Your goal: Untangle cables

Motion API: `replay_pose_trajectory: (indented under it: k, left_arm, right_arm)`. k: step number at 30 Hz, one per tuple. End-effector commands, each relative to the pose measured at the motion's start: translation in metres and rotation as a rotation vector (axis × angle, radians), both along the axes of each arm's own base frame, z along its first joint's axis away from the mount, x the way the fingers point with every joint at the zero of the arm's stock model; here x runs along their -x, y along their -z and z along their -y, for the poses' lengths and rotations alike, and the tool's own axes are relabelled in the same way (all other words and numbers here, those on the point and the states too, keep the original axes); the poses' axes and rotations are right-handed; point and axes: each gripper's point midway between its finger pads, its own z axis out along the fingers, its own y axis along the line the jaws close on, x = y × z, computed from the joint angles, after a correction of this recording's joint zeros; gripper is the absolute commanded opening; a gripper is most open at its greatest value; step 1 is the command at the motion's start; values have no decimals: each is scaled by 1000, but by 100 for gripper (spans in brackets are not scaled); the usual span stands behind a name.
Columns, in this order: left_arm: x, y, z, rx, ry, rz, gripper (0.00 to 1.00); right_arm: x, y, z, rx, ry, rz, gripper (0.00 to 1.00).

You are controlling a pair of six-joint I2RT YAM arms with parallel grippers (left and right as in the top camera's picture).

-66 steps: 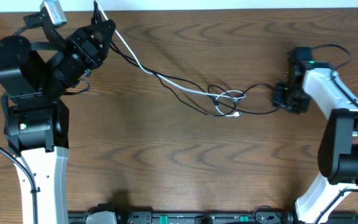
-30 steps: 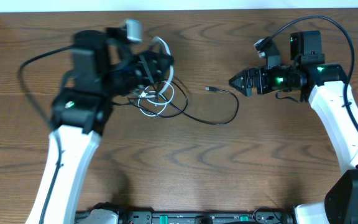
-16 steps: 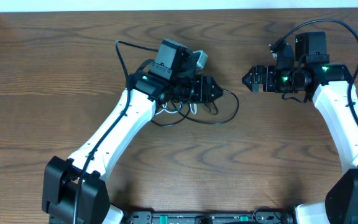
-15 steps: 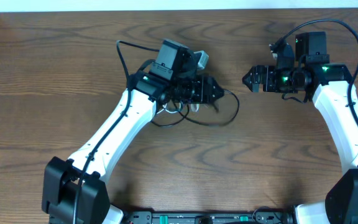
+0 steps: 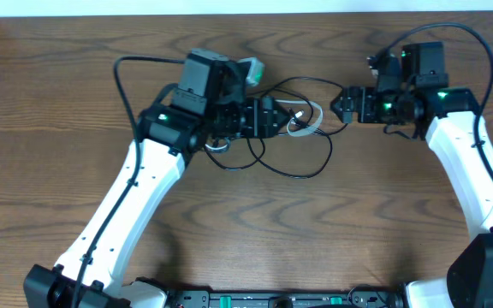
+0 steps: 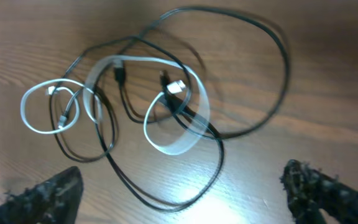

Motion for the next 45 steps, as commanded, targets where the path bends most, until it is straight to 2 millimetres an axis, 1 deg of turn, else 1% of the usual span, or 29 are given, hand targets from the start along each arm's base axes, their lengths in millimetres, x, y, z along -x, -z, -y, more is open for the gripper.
replay_pose_trajectory:
  k: [1,2,5,7,8,11,13,17,20,22,24,26,28,30,32,35,37,39,40,43,44,45]
  left_arm:
    - [-11,14,-25,-128,-96,-1,73]
    - [-10,18,-30,-159,-113,-12,73]
    - [-8,24,-37,-199,-134,-27,73]
    - [-7,27,-41,-220,-145,-33,73]
    - [-7,29,-44,-235,-154,-34,73]
    - [-7,31,-46,-244,-158,-38,73]
    - [-7,31,-46,-244,-158,-38,73]
    - [-8,30,-46,-242,-162,-35,73]
    - [-11,32,-52,-259,-215,-46,73]
    - [-12,32,-53,-256,-236,-54,73]
    - [-13,32,-54,-253,-245,-55,73]
    - [-15,32,-57,-253,-255,-57,73]
    - [-16,32,-61,-252,-266,-62,73]
    - [-17,32,-64,-249,-282,-70,72]
    - [-18,32,-66,-249,-288,-70,72]
    - [-19,32,-67,-248,-292,-68,69]
    - [-19,32,-67,-247,-292,-68,67]
    - [-19,32,-67,-247,-292,-68,64]
    - [-19,32,-67,-248,-292,-68,63]
    - [-19,32,-67,-247,-292,-68,62]
    - [-19,32,-67,-247,-292,-68,62]
    - [-19,32,-67,-247,-292,-68,62]
  right_arm:
    - [-4,-9,-20,-20,-49,43,92]
    - [-7,-8,-25,-28,-49,47,90]
    - [-14,1,-38,-55,-29,29,86]
    - [-19,13,-47,-79,-5,-3,84]
    - [-23,25,-56,-98,14,-35,80]
    - [-26,39,-74,-130,-15,-57,77]
    - [-25,48,-92,-162,-59,-68,75]
    - [-25,64,-117,-205,-32,-120,77]
    - [-26,72,-137,-241,-22,-134,77]
    - [-26,78,-148,-260,-10,-151,73]
    - [-25,89,-154,-270,14,-186,66]
    - [-21,105,-159,-268,43,-234,58]
    - [-20,117,-161,-265,53,-261,54]
    - [-21,124,-164,-265,49,-262,51]
    - [-24,122,-168,-279,37,-240,48]
    - [-29,110,-178,-326,-1,-198,36]
    - [-30,98,-185,-366,-33,-176,20]
    - [-30,88,-185,-382,-42,-166,3]
    - [-30,80,-185,-392,-48,-157,1]
    - [-31,47,-182,-420,-62,-104,1]
    - [-30,29,-180,-431,-66,-73,1]
    - [-30,18,-179,-439,-70,-54,1]
